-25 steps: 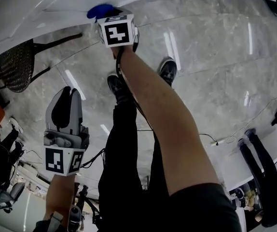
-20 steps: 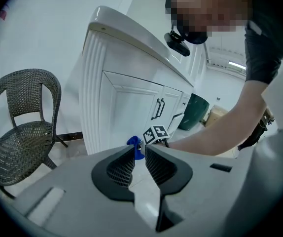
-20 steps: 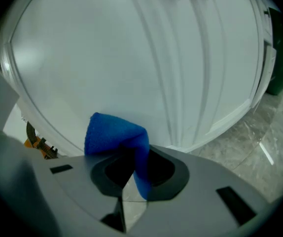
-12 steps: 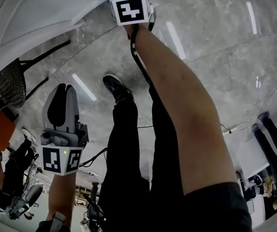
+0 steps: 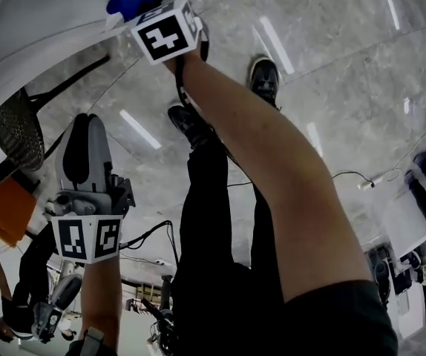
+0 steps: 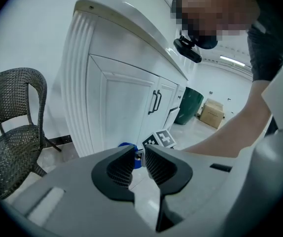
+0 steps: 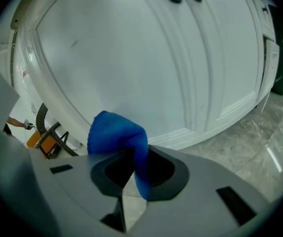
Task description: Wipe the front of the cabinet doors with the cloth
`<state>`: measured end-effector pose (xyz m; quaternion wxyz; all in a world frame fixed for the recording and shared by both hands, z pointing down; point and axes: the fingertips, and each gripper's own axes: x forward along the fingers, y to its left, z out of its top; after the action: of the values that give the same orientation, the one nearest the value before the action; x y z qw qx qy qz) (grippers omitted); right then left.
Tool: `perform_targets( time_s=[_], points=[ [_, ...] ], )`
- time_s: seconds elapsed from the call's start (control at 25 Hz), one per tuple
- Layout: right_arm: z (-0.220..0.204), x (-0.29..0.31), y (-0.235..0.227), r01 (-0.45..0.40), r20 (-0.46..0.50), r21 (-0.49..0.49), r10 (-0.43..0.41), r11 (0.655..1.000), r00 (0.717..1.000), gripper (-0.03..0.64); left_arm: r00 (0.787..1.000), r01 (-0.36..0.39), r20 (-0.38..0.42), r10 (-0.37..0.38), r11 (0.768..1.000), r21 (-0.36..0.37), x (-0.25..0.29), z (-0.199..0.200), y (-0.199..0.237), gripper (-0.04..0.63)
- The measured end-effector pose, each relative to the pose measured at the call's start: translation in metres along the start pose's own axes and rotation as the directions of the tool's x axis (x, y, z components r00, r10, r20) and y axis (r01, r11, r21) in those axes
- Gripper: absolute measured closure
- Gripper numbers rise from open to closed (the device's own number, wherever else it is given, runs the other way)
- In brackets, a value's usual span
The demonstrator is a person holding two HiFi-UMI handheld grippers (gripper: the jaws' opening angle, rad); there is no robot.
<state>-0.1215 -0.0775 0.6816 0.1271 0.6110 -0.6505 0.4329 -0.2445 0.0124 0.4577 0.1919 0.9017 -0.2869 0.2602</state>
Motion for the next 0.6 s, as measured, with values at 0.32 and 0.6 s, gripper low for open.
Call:
perform_targets(
  time_s=[0.32, 0.6],
  points=[
    [-0.035, 0.054, 0.104, -0.133, -0.082, -0.092, 0.126, 0.987, 0.989, 0.56, 0.999, -0.031, -0.017, 0.031, 1.0, 0.005, -0.021, -0.017, 0.04, 0.526],
    [-0.034, 0.077, 0.084, -0.122, -0.146, -0.157, 0.099, 0.98, 0.984, 0.56, 0.999, -0.029, -0.042, 0.03, 0.999, 0.019, -0.026, -0.021, 0.05, 0.526]
  ],
)
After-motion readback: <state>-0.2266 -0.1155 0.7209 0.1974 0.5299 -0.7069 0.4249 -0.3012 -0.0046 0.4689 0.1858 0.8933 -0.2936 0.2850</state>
